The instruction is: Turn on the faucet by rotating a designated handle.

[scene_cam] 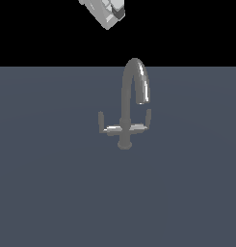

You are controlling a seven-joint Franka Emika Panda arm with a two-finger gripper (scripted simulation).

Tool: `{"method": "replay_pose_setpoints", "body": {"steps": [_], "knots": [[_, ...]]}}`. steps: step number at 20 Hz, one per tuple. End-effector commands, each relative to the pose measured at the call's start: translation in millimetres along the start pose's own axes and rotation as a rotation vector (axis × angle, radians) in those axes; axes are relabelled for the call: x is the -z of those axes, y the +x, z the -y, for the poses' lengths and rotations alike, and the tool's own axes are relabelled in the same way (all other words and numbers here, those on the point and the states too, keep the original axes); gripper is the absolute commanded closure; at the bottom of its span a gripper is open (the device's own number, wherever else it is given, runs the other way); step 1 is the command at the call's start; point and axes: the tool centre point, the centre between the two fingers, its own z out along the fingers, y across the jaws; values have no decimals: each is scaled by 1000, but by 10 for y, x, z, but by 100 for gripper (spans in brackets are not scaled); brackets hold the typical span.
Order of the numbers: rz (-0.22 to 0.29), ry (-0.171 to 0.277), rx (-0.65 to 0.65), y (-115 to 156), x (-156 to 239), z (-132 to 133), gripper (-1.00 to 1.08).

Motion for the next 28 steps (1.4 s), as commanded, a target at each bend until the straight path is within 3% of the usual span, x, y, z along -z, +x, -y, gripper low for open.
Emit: {"method": "replay_pose_setpoints", "body": {"steps": [1, 15, 28], "knots": [[41, 10, 79, 33, -30, -92, 108], [255, 103, 514, 274, -200, -596, 108], [438, 244, 908, 580, -366, -1050, 108]]}}
